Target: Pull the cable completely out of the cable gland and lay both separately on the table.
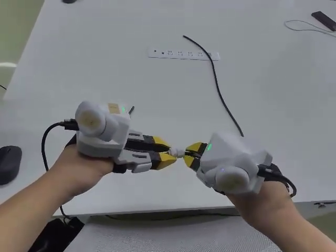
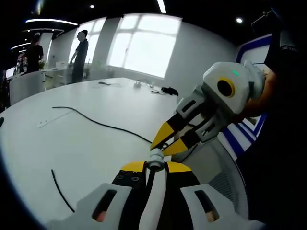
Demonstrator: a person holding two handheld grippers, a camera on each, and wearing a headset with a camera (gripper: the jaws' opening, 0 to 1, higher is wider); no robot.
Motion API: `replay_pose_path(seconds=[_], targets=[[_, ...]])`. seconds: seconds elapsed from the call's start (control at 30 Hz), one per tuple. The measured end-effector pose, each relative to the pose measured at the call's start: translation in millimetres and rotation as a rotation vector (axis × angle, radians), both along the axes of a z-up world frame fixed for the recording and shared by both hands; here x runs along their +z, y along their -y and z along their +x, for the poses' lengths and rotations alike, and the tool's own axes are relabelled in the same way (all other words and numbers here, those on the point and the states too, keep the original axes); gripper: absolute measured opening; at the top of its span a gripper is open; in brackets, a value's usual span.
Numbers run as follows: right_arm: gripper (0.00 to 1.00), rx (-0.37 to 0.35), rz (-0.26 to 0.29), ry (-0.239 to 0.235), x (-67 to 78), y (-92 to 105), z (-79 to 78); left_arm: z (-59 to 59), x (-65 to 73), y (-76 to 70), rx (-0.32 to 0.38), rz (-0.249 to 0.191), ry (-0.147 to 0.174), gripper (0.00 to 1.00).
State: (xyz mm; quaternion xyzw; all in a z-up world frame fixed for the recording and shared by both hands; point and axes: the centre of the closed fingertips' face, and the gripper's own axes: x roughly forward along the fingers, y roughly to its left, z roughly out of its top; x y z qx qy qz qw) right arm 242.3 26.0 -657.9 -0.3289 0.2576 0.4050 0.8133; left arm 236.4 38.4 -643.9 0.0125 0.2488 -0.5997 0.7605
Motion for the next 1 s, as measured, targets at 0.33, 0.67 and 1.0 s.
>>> replay_pose_path(seconds=[0.33, 0.67, 1.0], targets=[[0.0, -0.065, 0.038, -0.056, -6.0, 1.8, 3.4, 3.7, 1.1, -2.0, -0.012, -0.002, 0.011, 0.15], [0.0, -0.131, 0.072, -0.109, -14.8, 12.1, 9.8, 9.5, 1.5, -7.6, -0.006, -0.006, 0.011, 0.15], [0.0, -0.235, 0.079, -0.149, -29.2, 31.2, 17.8, 10.7, 2.6, -11.1, 0.001, -0.011, 0.007, 0.15]])
